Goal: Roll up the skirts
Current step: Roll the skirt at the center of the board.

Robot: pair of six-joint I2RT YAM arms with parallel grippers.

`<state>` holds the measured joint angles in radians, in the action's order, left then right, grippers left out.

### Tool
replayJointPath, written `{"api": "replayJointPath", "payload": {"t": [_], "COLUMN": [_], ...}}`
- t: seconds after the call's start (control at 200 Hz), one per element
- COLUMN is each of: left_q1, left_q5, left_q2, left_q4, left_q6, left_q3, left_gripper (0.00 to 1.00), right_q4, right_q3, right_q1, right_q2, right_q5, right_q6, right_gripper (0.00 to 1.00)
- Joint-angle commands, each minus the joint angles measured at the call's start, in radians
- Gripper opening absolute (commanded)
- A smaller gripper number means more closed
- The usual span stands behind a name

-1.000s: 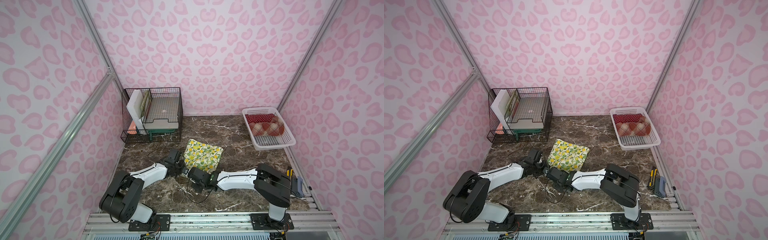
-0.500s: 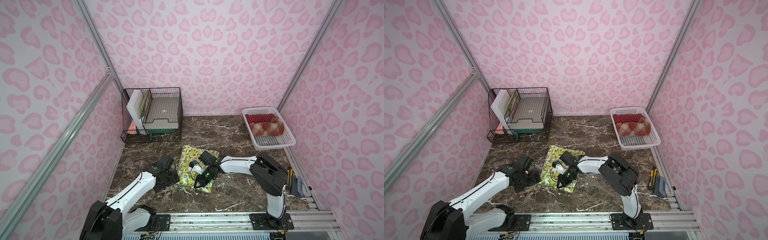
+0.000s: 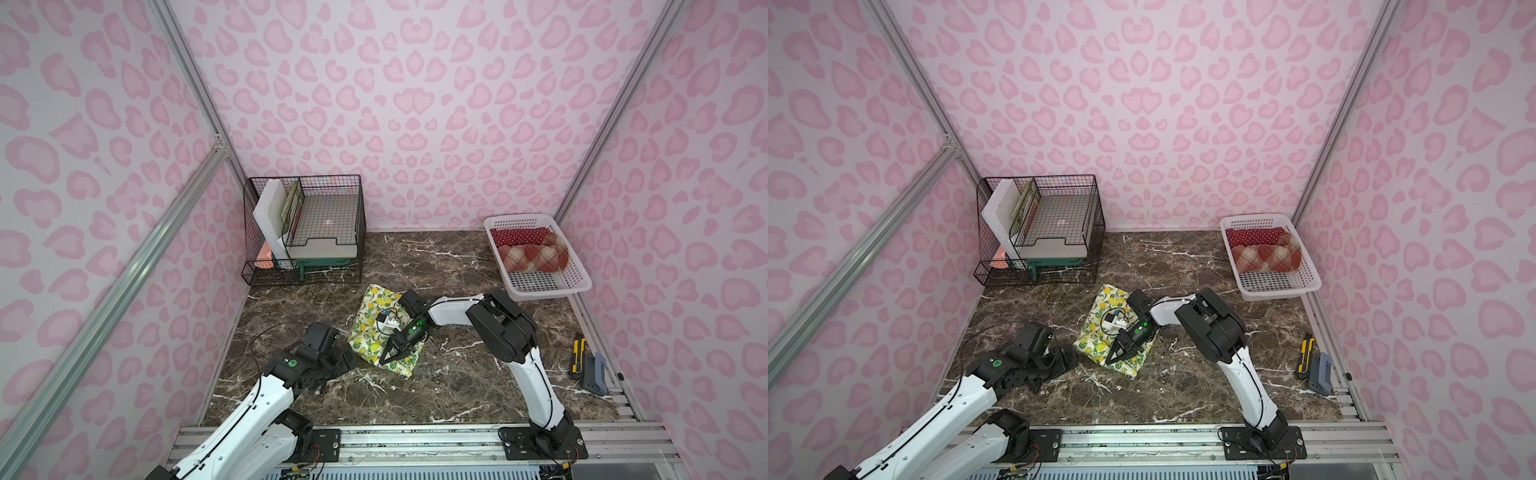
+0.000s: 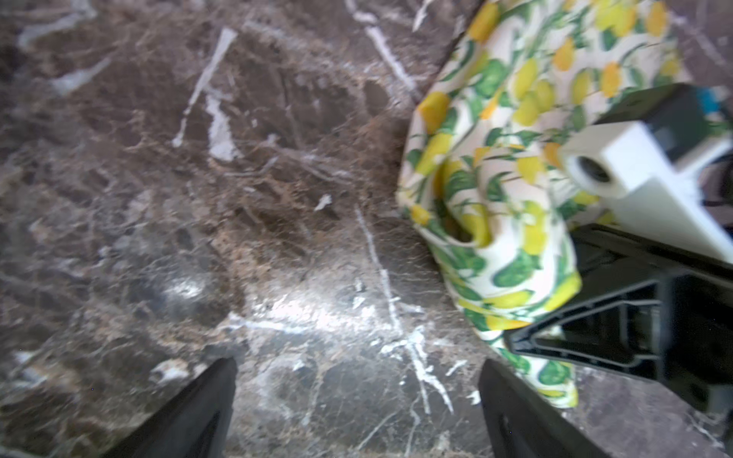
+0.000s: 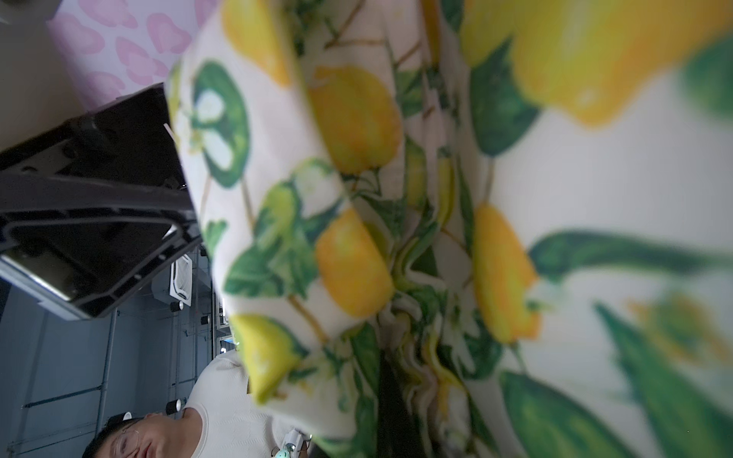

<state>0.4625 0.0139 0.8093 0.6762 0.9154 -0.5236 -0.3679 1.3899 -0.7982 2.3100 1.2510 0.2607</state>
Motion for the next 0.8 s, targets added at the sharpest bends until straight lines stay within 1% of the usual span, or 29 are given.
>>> {"api": "replayJointPath", "payload": {"t": [0.0,0.13,0.215,0.285,0.37,0.405,0.5,0.57,0.675,0.795], "left_q1": [0.019,0.023,0.025,0.031,0.052,0.056,0.057,0.057,0.058,0.059], "left_q5": [0.004,-0.020,-0.050,-0.089,-0.136,-0.140,-0.141,-0.125,-0.090,-0.088], "left_q2": [-0.008,0.011,-0.009,-0.045,-0.125,-0.156,-0.201,-0.176,-0.097,-0.028], "left_q4": [-0.202,-0.357,-0.452,-0.471,-0.480,-0.483,-0.462,-0.478,-0.550,-0.639], "left_q6": [0.065,0.139,0.164,0.198,0.233,0.242,0.279,0.303,0.326,0.332], "left_q3": [0.058,0.149,0.191,0.201,0.211,0.218,0.227,0.244,0.257,0.244], "left_gripper": [0.99,0.99,0.99,0.99,0.99,0.99,0.99,0.99,0.99,0.99], "right_q4": [-0.027,-0.044,-0.043,-0.045,-0.044,-0.042,-0.043,-0.042,-0.043,-0.037], "right_q3": [-0.017,-0.014,-0.020,-0.020,-0.020,-0.051,-0.048,-0.044,-0.038,-0.047], "right_q1": [-0.006,-0.003,-0.003,-0.004,-0.003,-0.004,-0.005,-0.004,-0.002,-0.002], "right_q2": [0.035,0.020,0.014,0.018,0.027,0.028,0.029,0.027,0.028,0.022], "right_q5": [-0.128,-0.154,-0.156,-0.161,-0.174,-0.173,-0.181,-0.186,-0.197,-0.203], "right_q6": [-0.031,-0.044,-0.051,-0.058,-0.058,-0.057,-0.058,-0.057,-0.053,-0.049], "right_gripper": [0.00,0.00,0.00,0.00,0.00,0.00,0.00,0.00,0.00,0.00]}}
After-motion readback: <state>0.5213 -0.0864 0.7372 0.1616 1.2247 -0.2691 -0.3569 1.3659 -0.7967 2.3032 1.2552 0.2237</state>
